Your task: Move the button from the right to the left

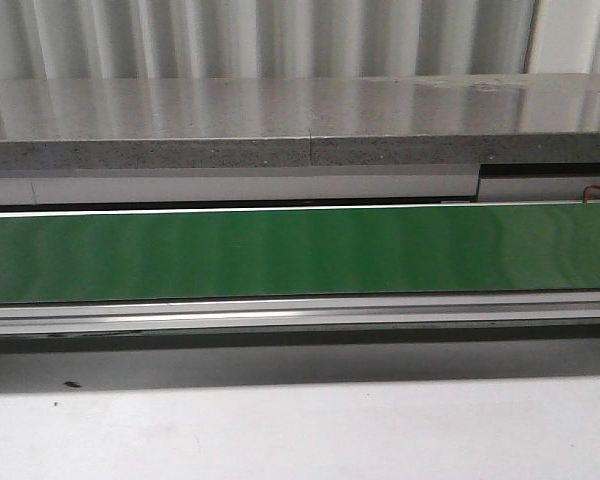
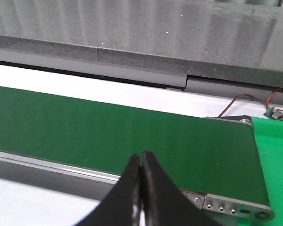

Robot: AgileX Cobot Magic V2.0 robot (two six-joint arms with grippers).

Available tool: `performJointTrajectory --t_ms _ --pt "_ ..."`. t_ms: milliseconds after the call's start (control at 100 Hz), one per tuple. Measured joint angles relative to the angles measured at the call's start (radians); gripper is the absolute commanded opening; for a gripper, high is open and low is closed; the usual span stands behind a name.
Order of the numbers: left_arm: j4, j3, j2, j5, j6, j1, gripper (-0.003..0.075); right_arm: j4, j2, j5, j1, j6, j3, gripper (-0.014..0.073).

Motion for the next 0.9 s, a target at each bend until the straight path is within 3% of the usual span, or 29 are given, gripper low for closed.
performJointTrajectory --t_ms 250,900 --pt "0.0 0.097 0.0 -0.172 0.0 0.019 -0.002 0.0 0.0 0.0 0.0 0.0 0.0 -0.0068" --pt "0.0 0.097 0.0 -0.176 0.0 0.019 -0.0021 0.0 0.0 0.0 0.0 0.0 0.0 -0.0068"
